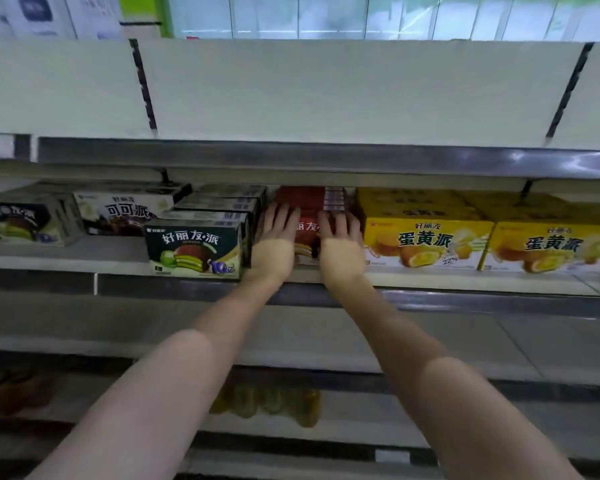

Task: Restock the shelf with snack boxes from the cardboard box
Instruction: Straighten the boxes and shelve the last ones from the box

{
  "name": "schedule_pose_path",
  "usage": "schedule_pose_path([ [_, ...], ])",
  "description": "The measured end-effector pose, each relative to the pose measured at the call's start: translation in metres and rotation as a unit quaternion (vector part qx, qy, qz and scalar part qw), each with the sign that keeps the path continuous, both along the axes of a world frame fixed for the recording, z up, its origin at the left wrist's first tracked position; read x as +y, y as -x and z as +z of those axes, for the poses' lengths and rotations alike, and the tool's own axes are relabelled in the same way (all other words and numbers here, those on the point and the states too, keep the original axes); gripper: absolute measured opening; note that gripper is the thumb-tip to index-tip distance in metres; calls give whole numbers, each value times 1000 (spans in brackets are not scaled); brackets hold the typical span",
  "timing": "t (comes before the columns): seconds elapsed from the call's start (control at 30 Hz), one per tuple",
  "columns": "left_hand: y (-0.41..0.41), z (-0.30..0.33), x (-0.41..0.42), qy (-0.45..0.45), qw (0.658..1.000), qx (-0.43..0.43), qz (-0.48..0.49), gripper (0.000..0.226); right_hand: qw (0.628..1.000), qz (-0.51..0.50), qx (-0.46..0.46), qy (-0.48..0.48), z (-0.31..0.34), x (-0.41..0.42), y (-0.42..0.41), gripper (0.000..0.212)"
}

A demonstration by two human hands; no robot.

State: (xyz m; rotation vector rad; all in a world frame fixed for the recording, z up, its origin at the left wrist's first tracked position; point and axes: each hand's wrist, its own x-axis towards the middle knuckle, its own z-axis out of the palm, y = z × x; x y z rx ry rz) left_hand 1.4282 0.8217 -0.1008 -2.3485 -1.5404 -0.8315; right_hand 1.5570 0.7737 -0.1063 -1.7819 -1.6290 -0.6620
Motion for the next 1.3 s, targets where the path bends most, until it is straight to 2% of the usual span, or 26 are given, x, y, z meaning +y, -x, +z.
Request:
schedule_pose_path([
  [0.17, 1, 1, -16, -14, 1000, 6, 27, 89, 998, 14, 3, 56, 7, -10, 0, 60],
  [0.27, -2, 6, -34, -48, 997, 35, 57, 78, 993, 27, 6, 111, 15, -16, -1, 67],
  [0.4, -2, 10, -55, -66, 996, 41, 46, 72, 987, 32, 13, 158, 23, -22, -2, 80],
  [0.57, 8, 11, -73, -49, 999, -23, -8, 62, 994, 8, -32, 101, 24, -35, 0, 78],
  [0.63, 11, 13, -81, -60, 997, -22, -47, 54, 998, 3, -29, 52, 21, -45, 3, 66],
  [0.73, 12, 11, -91, -30, 990, -93, -99, 46, 1000, -10, -24, 16, 16, -67, 6, 43],
  [0.83, 8, 6, -108, -17, 983, -116, -141, 39, 999, -11, -4, 34, 9, -92, 9, 48],
  [0.97, 5, -16, -137, 35, 981, -108, -160, 32, 997, -35, 41, 60, -16, -135, 11, 46],
  [1.03, 4, -37, -153, 91, 971, -119, -186, 33, 994, -48, 67, 68, -37, -163, 12, 48],
  [1.1, 0, -60, -172, 161, 958, -126, -199, 35, 990, -71, 91, 78, -63, -198, 13, 38],
  [1.2, -8, -94, -210, 222, 950, -69, -210, 32, 981, -110, 105, 124, -104, -255, 19, 31],
  [1.3, -20, -139, -255, 302, 915, -46, -263, 33, 965, -148, 123, 175, -145, -313, 23, 27],
])
